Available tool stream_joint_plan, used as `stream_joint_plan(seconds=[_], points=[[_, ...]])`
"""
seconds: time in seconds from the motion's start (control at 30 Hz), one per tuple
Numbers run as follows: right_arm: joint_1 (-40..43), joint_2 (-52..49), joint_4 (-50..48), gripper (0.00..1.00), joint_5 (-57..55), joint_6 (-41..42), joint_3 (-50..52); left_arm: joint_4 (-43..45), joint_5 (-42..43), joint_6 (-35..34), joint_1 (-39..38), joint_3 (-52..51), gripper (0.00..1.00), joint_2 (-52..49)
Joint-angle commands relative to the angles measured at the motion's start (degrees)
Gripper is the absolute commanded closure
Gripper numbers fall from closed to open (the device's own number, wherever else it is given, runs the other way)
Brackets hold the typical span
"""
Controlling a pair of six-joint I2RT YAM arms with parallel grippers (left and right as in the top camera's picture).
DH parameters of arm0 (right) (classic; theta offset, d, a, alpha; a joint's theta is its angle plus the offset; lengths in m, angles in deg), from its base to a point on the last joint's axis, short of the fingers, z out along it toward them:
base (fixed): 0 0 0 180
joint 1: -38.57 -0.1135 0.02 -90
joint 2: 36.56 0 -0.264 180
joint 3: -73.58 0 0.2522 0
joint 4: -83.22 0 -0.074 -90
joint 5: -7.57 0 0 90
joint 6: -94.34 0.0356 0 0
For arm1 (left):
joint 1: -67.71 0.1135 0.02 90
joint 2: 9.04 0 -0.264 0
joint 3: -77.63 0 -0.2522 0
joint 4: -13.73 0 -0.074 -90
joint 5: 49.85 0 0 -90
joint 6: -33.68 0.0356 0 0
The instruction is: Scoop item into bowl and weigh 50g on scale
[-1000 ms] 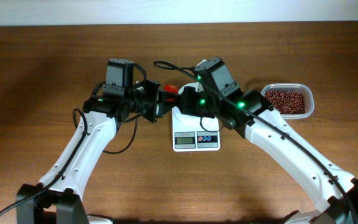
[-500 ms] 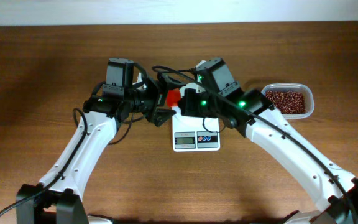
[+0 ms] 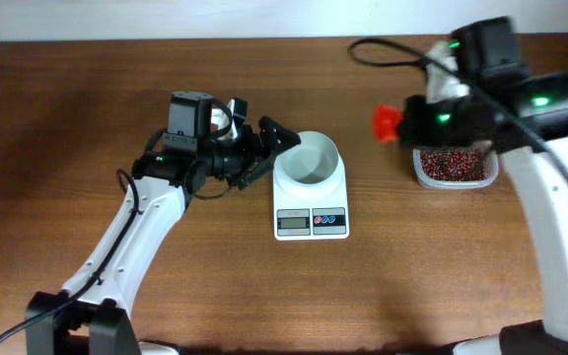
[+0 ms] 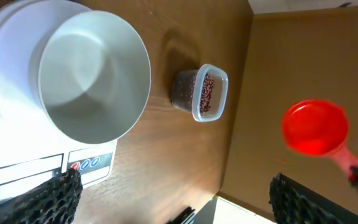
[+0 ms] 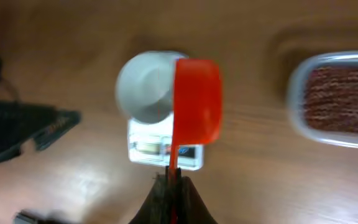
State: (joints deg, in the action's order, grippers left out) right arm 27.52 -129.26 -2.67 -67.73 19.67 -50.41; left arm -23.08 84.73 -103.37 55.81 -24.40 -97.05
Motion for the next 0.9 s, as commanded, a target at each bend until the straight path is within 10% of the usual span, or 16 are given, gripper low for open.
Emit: stream_joint_plan(seconds=[0.0, 0.87], points=[[6.84, 0.33, 3.19, 0.96, -7.48, -1.88, -1.62, 0.04, -1.53, 1.75, -0.07, 0.57, 0.01, 0.66], [19.67, -19.91, 3.87, 0.96, -16.83, -12.15, -0.22, -1.46, -3.08, 8.83, -0.11, 0.57, 0.01, 0.66]])
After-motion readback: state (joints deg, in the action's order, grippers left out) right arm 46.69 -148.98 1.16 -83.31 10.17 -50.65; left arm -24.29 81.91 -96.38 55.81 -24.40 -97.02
